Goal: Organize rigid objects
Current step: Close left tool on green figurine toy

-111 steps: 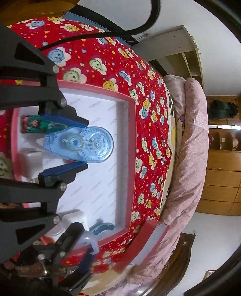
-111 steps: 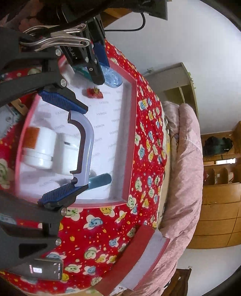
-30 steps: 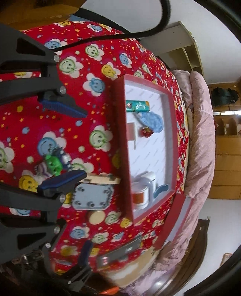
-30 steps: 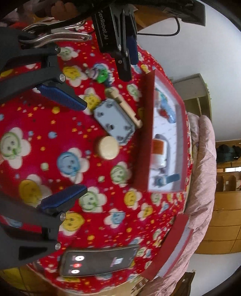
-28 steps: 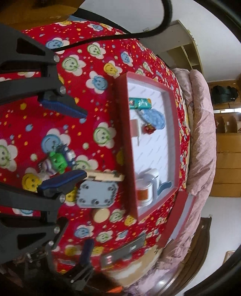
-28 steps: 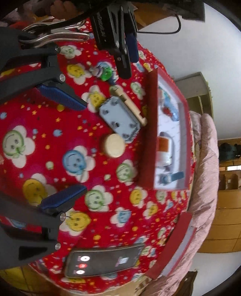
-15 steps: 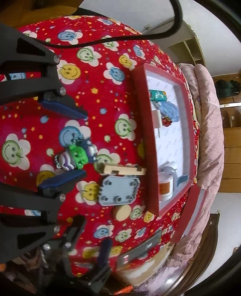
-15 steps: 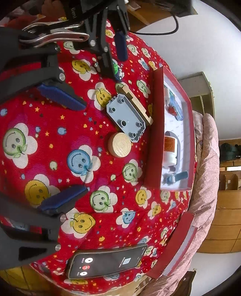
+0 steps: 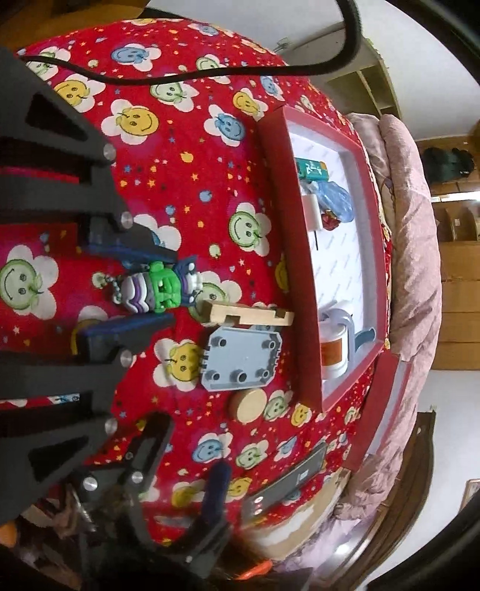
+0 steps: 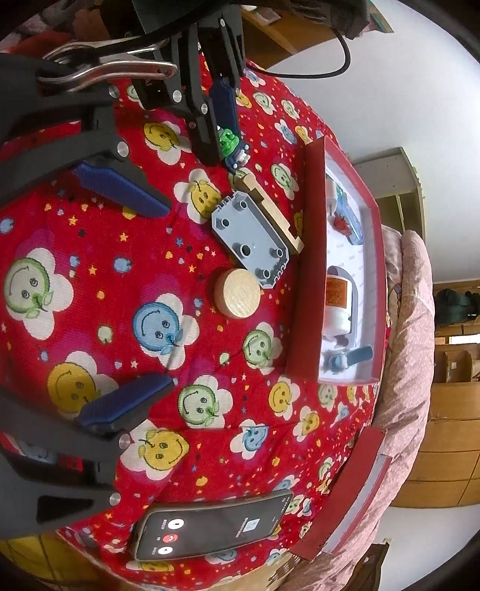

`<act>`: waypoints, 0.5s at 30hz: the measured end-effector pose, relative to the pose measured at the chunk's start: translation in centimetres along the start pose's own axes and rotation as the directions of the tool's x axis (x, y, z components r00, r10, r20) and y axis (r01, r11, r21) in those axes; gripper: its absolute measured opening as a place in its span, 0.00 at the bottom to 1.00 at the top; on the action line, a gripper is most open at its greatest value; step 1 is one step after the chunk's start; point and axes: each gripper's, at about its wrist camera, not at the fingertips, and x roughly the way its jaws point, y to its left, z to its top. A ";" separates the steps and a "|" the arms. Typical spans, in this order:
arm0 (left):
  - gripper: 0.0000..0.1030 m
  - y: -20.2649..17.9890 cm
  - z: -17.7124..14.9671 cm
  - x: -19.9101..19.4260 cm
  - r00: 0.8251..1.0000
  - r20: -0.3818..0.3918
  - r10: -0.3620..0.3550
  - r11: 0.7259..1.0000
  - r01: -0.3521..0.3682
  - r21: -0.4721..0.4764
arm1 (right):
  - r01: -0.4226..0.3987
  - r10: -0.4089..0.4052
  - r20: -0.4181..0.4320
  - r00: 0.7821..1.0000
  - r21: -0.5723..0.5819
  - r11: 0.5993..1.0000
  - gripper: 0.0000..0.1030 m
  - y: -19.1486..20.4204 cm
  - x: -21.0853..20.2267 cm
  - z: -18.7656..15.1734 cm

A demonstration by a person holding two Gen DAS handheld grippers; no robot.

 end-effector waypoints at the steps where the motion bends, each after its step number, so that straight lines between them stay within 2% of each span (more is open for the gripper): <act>1: 0.27 0.3 0.0 0.0 1.000 -0.002 -0.008 1.000 0.008 -0.015 | -0.001 0.001 0.001 1.000 0.000 1.000 0.87 0.0 0.0 0.0; 6: 0.27 1.7 0.1 -0.2 0.998 0.023 0.062 0.997 -0.061 -0.043 | 0.001 -0.001 0.003 1.000 -0.005 1.000 0.88 0.2 0.1 0.0; 12: 0.27 4.8 0.1 -0.2 0.996 0.022 0.082 0.988 -0.079 -0.135 | 0.022 -0.022 -0.001 1.000 -0.018 1.000 0.88 0.5 0.3 0.0; 14: 0.27 5.7 -0.1 -0.2 0.998 0.025 0.052 0.986 -0.047 -0.162 | 0.033 -0.033 -0.010 0.999 -0.014 0.999 0.84 0.4 0.4 0.4; 15: 0.27 6.0 -0.1 -0.2 0.999 0.033 0.037 0.985 -0.031 -0.169 | 0.044 -0.044 -0.012 0.999 -0.005 0.999 0.73 0.4 0.5 0.9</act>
